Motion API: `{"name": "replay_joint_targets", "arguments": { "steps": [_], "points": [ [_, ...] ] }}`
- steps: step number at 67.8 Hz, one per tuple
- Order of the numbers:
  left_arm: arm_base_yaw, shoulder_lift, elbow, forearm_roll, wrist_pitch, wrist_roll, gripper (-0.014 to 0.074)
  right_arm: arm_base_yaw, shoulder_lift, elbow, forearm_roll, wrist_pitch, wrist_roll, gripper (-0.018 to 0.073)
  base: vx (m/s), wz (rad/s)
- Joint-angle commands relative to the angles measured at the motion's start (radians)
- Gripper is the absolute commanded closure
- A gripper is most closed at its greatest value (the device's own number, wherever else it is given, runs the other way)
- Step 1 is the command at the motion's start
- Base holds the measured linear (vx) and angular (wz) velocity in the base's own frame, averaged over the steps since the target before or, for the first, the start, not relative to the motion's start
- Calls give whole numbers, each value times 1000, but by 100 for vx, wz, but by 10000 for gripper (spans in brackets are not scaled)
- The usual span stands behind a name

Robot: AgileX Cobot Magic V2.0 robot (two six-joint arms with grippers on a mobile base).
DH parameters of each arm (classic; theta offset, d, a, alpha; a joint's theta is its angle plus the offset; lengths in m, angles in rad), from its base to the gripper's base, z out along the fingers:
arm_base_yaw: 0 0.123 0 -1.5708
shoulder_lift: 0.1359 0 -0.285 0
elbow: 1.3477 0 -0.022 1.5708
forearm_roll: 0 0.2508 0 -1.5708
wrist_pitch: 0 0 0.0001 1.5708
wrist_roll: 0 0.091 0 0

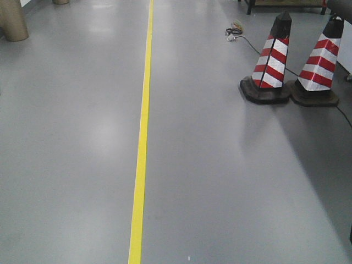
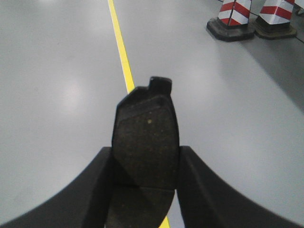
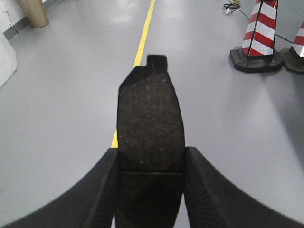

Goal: Move and align brake pads A on conveyor
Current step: 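Drive forward along the yellow floor line past the cones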

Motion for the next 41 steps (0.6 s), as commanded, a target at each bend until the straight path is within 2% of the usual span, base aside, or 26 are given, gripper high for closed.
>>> {"name": "replay_joint_targets", "arguments": {
  "steps": [1,41],
  "points": [
    [-4,7,-30,-8,-91,-3,602,-5,7,-29,-7,-88,0,566,75,-5],
    [-4,7,-30,-7,-90,-3,602,-5,7,-29,-7,-88,0,566,77,-7]
  ]
}}
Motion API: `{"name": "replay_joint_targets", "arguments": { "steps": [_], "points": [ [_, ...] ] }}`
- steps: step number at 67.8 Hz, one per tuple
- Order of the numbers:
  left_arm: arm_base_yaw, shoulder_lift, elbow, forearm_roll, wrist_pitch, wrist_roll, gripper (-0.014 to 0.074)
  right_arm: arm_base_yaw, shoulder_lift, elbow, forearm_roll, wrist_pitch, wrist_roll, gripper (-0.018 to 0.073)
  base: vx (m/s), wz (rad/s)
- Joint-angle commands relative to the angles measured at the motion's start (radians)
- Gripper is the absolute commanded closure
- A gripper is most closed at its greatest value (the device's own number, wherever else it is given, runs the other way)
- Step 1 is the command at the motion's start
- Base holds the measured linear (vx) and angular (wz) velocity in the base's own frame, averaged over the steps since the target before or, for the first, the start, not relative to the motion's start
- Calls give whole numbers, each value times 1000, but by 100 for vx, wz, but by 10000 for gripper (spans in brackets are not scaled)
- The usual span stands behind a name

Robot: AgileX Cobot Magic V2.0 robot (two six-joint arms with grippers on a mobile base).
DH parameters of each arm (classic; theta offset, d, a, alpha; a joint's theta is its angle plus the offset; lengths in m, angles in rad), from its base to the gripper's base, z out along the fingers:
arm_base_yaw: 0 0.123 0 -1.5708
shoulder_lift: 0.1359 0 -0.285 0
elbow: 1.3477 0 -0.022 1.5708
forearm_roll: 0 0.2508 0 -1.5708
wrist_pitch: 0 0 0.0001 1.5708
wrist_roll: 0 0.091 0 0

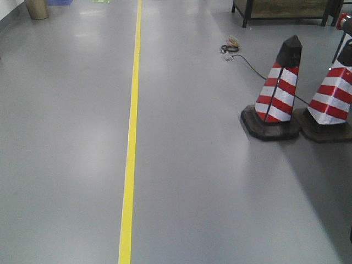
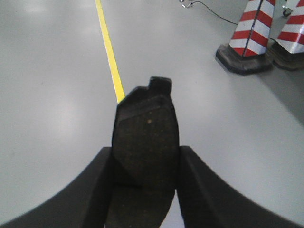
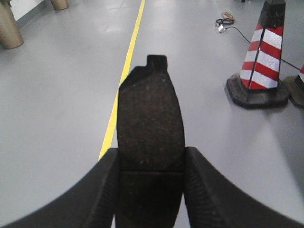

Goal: Move and align brake pads A on conveyor
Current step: 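Drive forward along the yellow floor line past the cones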

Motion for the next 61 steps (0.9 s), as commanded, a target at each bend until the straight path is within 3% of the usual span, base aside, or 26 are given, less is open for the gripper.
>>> {"name": "replay_joint_targets", "arguments": {
  "steps": [1,61],
  "points": [
    [-4,7,-30,-7,-90,-3,602,-5,7,-29,-7,-88,0,566,77,-1],
    [-4,7,-30,-8,-91,-3,602,-5,7,-29,-7,-88,0,566,70,0]
  ]
}}
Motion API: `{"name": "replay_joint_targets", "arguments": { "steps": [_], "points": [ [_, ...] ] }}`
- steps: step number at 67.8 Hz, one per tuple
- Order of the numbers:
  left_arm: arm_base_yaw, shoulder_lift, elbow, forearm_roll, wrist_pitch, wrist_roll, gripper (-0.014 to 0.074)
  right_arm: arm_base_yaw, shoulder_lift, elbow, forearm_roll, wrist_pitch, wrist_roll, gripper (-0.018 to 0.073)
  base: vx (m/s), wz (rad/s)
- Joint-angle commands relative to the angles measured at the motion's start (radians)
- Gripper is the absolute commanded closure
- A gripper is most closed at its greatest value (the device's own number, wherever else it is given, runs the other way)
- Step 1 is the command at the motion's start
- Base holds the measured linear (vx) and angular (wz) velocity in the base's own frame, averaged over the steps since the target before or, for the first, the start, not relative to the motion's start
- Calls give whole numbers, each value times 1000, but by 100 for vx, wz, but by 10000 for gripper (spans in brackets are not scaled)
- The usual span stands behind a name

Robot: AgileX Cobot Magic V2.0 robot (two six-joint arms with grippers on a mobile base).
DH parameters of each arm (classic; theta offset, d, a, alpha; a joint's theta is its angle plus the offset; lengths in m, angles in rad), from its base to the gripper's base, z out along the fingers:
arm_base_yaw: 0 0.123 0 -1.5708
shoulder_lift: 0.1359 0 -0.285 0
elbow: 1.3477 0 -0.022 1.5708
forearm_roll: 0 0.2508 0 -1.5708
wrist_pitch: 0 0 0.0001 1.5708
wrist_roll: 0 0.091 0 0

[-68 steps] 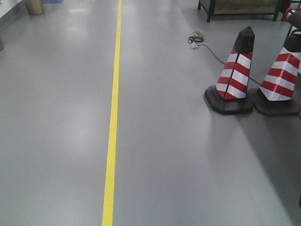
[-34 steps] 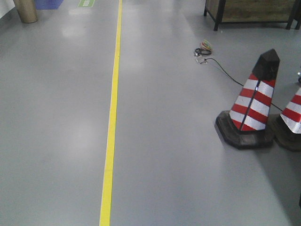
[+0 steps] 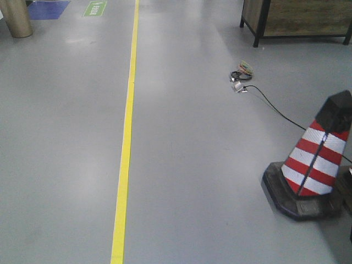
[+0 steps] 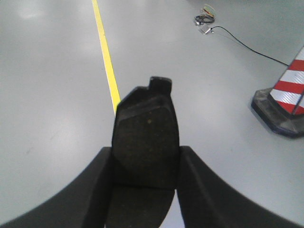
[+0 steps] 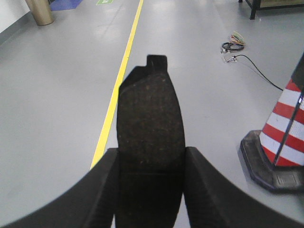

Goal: Move and align brake pads A on conveyor
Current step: 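Drive forward along the yellow floor line past the cones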

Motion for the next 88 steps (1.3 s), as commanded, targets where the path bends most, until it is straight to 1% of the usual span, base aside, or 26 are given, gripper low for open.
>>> {"name": "replay_joint_targets", "arguments": {
  "steps": [1,34,47,62,88],
  "points": [
    [-4,7,-30,-8,-91,-3,602,-5,7,-29,-7,-88,0,566,63,0],
    [-4,7,-30,-8,-91,-3,602,-5,7,-29,-8,-88,0,566,56,1],
    [-4,7,-30,-8,-91,-3,602,-5,7,-29,-8,-88,0,566,43,-22],
    [-4,7,-30,-8,-90,-3,602,-5,7,-29,-8,-88,0,566,33,-65],
    [-4,7,-30,-6,-91,-3,602,-5,7,-29,-8,-88,0,566,23,-94]
  ]
}}
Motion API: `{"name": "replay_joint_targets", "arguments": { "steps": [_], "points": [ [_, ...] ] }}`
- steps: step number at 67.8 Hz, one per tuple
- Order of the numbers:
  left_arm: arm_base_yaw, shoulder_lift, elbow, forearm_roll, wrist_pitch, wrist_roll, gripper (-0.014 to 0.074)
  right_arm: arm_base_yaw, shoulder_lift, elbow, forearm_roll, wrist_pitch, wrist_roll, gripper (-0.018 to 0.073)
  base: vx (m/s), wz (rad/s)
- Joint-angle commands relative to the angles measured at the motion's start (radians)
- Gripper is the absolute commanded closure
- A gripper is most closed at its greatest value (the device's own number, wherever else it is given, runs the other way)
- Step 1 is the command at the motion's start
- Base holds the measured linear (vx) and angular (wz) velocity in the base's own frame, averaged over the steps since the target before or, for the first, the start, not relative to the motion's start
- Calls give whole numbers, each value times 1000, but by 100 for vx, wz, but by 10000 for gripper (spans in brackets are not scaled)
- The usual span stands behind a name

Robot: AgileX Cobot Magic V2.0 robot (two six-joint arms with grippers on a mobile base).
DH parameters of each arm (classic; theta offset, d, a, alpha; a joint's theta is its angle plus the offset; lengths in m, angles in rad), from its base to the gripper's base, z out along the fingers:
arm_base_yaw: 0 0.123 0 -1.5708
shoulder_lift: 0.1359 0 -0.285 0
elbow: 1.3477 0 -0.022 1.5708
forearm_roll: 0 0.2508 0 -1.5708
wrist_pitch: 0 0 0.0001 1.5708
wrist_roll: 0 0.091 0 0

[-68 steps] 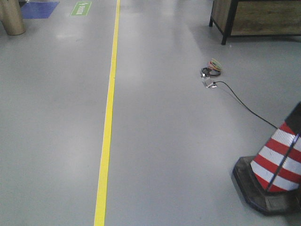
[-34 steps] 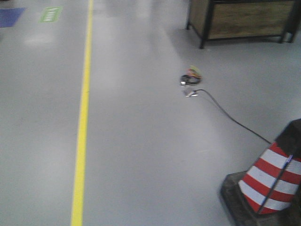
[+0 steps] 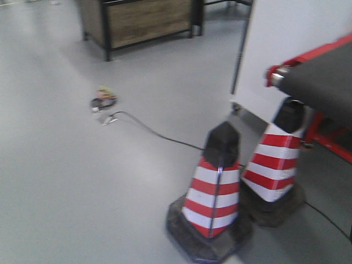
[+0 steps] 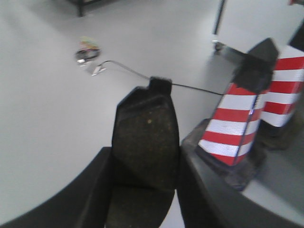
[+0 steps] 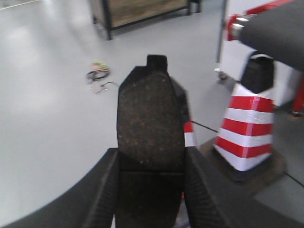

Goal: Move and align brake pads A on conveyor
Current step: 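Drive forward along the yellow floor line past the cones, then turn and drive up to the black conveyor belt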

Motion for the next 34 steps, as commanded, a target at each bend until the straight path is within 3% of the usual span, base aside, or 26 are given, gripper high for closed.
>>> {"name": "replay_joint_targets", "arguments": {
  "steps": [1,34],
  "points": [
    [-4,7,-30,-9,-90,-3,602,-5,7,-29,-8,-88,0,566,21,-88],
    [-4,7,-30,-9,-90,-3,602,-5,7,-29,-8,-88,0,566,20,-84]
  ]
}}
